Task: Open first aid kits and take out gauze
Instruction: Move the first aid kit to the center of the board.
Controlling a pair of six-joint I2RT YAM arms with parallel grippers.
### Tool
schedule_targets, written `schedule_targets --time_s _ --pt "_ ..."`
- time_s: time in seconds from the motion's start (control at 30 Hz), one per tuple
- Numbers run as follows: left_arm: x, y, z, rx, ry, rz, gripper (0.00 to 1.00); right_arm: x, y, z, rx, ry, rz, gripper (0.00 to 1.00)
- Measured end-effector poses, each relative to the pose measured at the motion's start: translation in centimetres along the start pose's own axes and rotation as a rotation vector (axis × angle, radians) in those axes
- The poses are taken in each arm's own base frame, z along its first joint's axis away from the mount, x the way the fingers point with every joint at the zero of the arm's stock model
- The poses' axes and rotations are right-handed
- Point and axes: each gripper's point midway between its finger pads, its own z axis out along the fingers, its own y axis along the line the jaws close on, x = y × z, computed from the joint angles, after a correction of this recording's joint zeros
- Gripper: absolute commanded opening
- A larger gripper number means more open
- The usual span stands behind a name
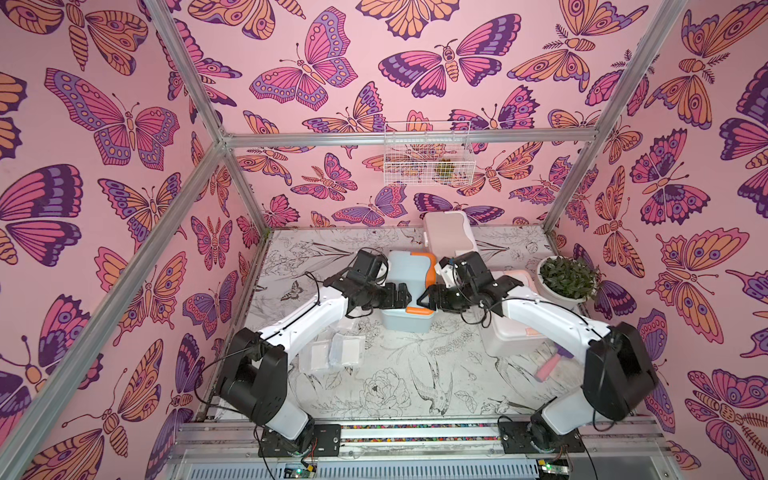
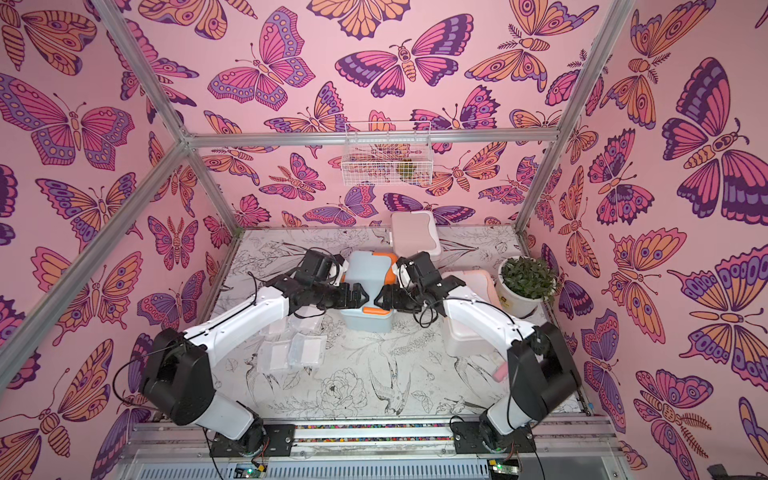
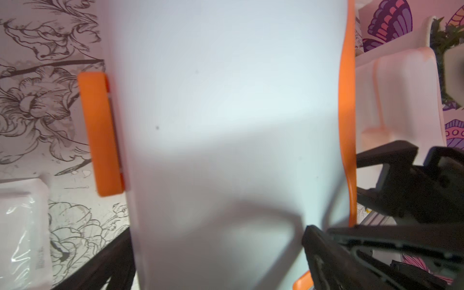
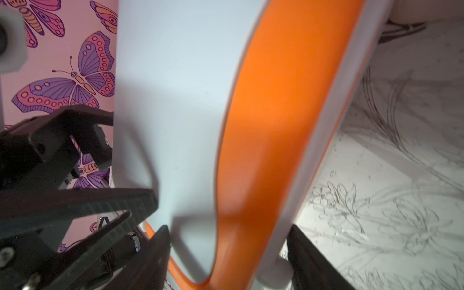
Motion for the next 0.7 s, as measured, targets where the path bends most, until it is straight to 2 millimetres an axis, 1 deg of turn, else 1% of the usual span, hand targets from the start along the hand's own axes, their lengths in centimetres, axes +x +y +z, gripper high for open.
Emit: schedule_targets --time_s 0.13,0.3,0.47,0.63,0.7 --pt "2.3 -2.4 0.1 0.002 -0.001 0.051 1.0 3.2 -0.7 -1.9 0.045 0.001 -0.012 0.75" --pt "4.7 -4.6 0.1 0.029 0.001 0.088 1.0 6.0 -1.4 -3.8 0.079 0.009 -0.028 0.79" --pt "5.9 -6.2 0.4 0.076 0.002 0.096 1.0 7.7 -2.1 -5.1 0.118 0.04 -0.035 0.81" --pt "6.6 -6.9 0.7 0.12 0.012 0.078 1.0 8.7 -2.5 -5.6 0.142 0.078 -0.055 0.85" --pt "7.2 -7.2 0.8 0.148 0.029 0.065 1.0 9.2 -2.7 -5.9 0.156 0.1 -0.068 0.88"
